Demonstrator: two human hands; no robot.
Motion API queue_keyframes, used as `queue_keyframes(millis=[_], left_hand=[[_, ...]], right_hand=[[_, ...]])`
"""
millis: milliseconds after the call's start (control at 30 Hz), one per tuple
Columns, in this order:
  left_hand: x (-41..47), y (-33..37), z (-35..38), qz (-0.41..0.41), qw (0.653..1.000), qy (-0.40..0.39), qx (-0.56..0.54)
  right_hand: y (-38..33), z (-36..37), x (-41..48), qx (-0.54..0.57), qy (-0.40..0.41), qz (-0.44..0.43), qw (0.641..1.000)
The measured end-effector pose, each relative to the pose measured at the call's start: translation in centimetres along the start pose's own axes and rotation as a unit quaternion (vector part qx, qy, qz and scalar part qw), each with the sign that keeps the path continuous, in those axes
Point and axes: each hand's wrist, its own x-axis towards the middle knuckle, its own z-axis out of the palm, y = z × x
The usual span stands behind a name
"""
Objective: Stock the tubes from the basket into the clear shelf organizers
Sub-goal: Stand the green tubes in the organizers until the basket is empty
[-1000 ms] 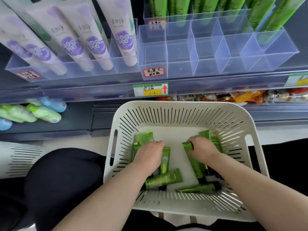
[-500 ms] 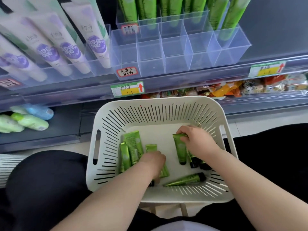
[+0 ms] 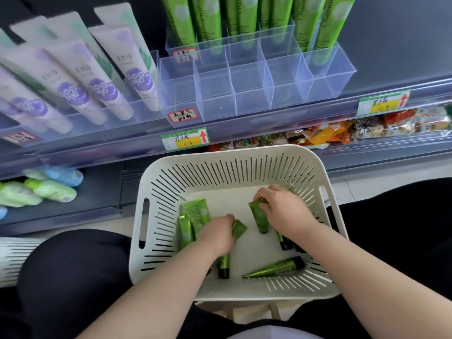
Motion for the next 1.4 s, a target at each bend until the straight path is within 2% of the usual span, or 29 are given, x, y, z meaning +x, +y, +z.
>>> queue_keyframes(millis=[100,167,267,500,700,900,967,1233,1400], left_hand=[[-0.8,-0.6,-2.0,-0.010,0.991,0.073,-0.113],[-1.6,-0.9,-3.3,-0.006,0.983,0.109,-0.150],[-2.7,-1.0,-5.3,0.010,0.971,0.169,-0.166],[-5.2,1.9,-12.1,0.114,0.934,0.286,-0.183],[-6.4,6.5,-20.0,0.174,0.876,0.382,-0.235],[-5.5,11.7,-27.1,0.182,0.802,0.449,-0.350],[-4.5,13.4,-28.8,0.179,0.789,0.463,-0.362],[1.5,18.4,-31.9,0.172,0.795,0.490,-0.314],[5.8,19.6,-32.8,0.138,0.846,0.465,-0.221]], right_hand=[[-0.4,-0.6,0.1,-0.007,0.020,0.001,1.000],[-0.8,-1.2,0.1,-0.014,0.038,-0.006,0.999],[-1.6,-2.4,-0.3,-0.029,0.082,-0.028,0.996],[-4.7,-7.8,-0.9,-0.006,0.218,-0.067,0.974],[-6.4,-15.1,-1.1,-0.006,0.325,-0.087,0.942],[-7.4,-22.1,-0.4,-0.008,0.406,-0.085,0.910],[-7.4,-24.0,-0.2,0.002,0.427,-0.084,0.900],[-5.6,-27.4,1.9,0.005,0.434,-0.088,0.897],[-4.2,-27.5,3.5,-0.002,0.417,-0.086,0.905]])
